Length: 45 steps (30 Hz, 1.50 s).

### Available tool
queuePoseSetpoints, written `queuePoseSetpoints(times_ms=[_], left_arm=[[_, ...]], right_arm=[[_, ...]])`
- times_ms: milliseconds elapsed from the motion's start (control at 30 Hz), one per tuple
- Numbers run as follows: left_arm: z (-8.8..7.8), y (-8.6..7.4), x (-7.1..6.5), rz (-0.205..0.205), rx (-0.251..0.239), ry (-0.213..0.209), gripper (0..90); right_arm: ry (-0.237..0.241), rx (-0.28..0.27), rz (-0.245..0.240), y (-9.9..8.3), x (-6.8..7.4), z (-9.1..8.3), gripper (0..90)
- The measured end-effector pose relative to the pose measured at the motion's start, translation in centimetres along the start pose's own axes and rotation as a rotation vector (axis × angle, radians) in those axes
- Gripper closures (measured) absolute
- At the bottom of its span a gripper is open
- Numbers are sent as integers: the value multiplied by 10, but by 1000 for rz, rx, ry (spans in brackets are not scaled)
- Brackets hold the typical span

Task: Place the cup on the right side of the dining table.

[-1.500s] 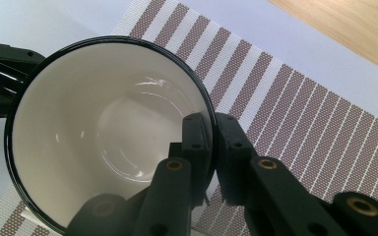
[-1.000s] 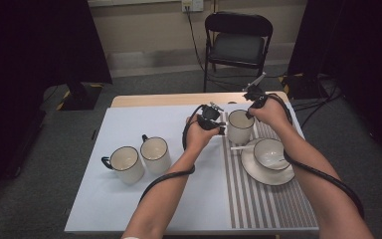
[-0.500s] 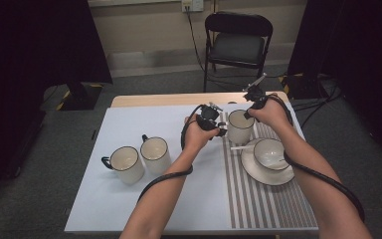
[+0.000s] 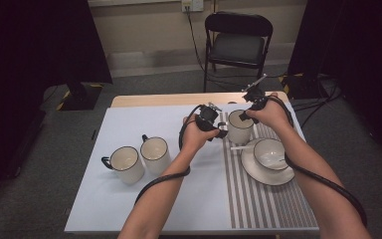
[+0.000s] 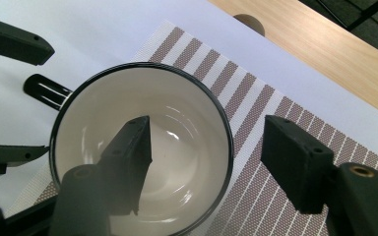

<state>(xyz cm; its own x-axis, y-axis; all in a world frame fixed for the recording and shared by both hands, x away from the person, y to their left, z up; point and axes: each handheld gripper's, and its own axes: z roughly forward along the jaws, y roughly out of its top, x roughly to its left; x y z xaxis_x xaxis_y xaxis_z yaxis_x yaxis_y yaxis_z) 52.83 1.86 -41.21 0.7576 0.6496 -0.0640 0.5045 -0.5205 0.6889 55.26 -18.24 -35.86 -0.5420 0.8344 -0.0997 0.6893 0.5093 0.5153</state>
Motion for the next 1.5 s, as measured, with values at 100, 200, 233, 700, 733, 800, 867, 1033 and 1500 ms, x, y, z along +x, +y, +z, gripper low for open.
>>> queuePoseSetpoints(times_ms=[100, 200, 233, 700, 733, 800, 867, 1033, 1500], left_arm=[[-1, 0, 0, 1, 23, -18, 232], [-3, -1, -1, 5, 38, -17, 217], [-3, -2, 0, 9, 38, -17, 217], [-16, -5, -3, 10, 24, -23, 182], [-17, -5, -3, 15, 23, -23, 182], [-17, -6, -4, 16, 19, -29, 183], [-18, -8, -4, 16, 23, -36, 183], [-20, -11, -4, 7, 20, -44, 186], [-30, -19, -3, 3, 15, -58, 186]], right_arm=[[2, -10, 4, 0, 0, -2, 298], [-8, -16, -11, 0, 2, -5, 280], [-5, -19, -10, 0, 2, -6, 270], [-18, -4, -17, -3, 10, -12, 163], [-16, -4, -19, -3, 10, -13, 163], [-10, -4, -20, -3, 10, -15, 162], [-4, -11, -18, -4, 10, -16, 162], [0, -12, -13, -4, 10, -20, 166], [-1, -15, -39, -6, 15, -31, 164]])
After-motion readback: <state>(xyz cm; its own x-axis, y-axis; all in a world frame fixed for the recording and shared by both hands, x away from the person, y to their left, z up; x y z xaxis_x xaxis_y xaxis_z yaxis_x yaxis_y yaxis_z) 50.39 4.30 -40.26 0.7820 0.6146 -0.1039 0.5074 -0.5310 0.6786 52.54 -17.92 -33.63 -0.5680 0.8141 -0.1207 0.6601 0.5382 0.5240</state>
